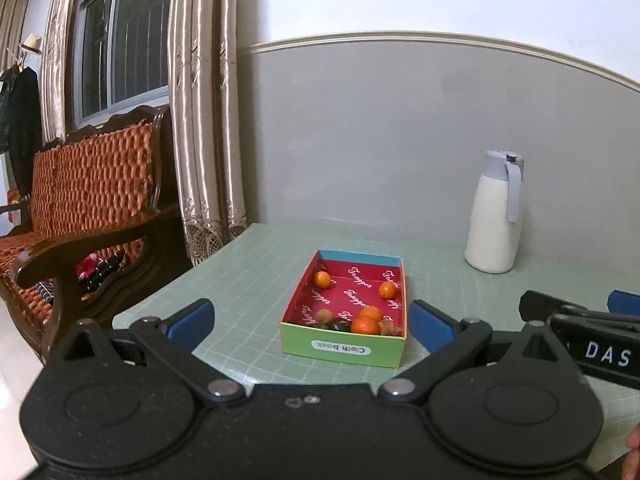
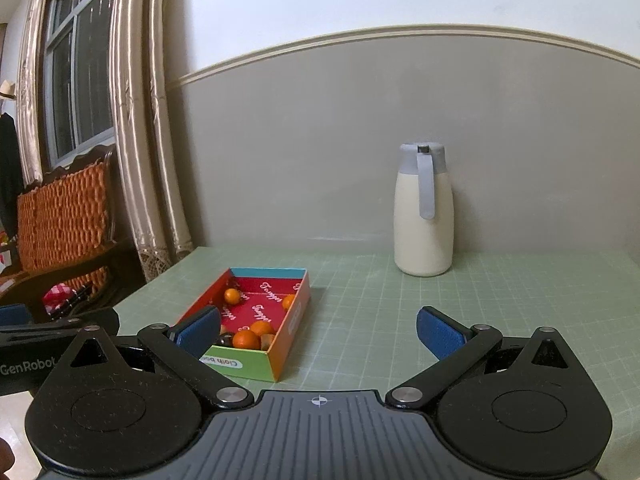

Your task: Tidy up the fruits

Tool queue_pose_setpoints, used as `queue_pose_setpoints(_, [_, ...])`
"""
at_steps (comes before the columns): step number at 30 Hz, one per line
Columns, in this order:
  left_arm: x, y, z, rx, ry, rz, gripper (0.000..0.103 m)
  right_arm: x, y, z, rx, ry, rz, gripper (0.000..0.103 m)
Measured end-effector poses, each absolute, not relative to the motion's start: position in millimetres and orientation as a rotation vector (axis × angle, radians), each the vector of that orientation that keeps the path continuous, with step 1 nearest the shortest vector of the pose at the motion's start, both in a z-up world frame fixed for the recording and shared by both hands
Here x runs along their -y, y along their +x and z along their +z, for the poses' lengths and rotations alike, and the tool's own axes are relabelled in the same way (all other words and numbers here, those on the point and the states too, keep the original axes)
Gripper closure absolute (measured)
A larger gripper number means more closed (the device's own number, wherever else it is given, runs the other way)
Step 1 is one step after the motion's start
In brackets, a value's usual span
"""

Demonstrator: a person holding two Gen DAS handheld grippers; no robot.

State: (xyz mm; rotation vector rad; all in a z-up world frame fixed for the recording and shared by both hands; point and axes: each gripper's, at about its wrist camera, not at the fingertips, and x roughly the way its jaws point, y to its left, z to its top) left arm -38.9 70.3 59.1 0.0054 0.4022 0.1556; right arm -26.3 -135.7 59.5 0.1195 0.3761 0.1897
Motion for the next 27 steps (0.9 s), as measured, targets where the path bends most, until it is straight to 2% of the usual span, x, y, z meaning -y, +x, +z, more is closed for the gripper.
queue_pose_setpoints(27, [-74.5, -41.1, 52.9, -0.421, -0.014, 0.180, 0.006, 141.6, -22.2, 51.0, -0.390, 0.112, 0.185, 0.000])
